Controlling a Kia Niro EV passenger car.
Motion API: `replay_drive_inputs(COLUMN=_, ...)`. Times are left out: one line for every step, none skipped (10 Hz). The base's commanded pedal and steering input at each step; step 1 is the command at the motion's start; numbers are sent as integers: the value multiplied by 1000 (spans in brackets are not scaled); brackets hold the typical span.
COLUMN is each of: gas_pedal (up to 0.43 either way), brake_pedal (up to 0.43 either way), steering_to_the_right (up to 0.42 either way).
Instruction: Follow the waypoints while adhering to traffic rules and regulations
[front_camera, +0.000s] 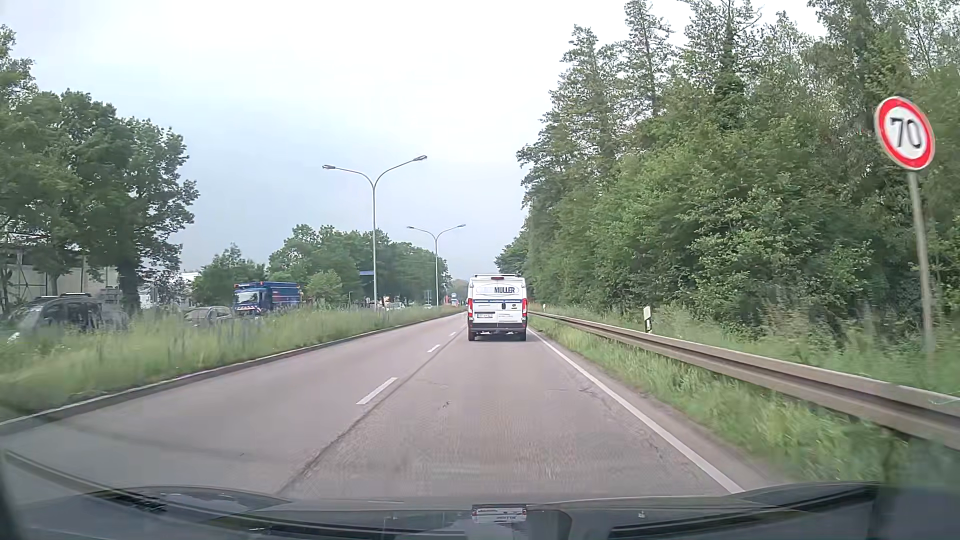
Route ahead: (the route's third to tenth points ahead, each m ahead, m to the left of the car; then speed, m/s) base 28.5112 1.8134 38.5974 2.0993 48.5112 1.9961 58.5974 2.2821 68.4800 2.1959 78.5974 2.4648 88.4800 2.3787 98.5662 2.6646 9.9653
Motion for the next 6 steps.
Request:
replay_drive_inputs(gas_pedal=228, brake_pedal=0, steering_to_the_right=-3)
replay_drive_inputs(gas_pedal=228, brake_pedal=0, steering_to_the_right=-3)
replay_drive_inputs(gas_pedal=228, brake_pedal=0, steering_to_the_right=-3)
replay_drive_inputs(gas_pedal=228, brake_pedal=0, steering_to_the_right=-3)
replay_drive_inputs(gas_pedal=228, brake_pedal=0, steering_to_the_right=-2)
replay_drive_inputs(gas_pedal=228, brake_pedal=0, steering_to_the_right=-3)
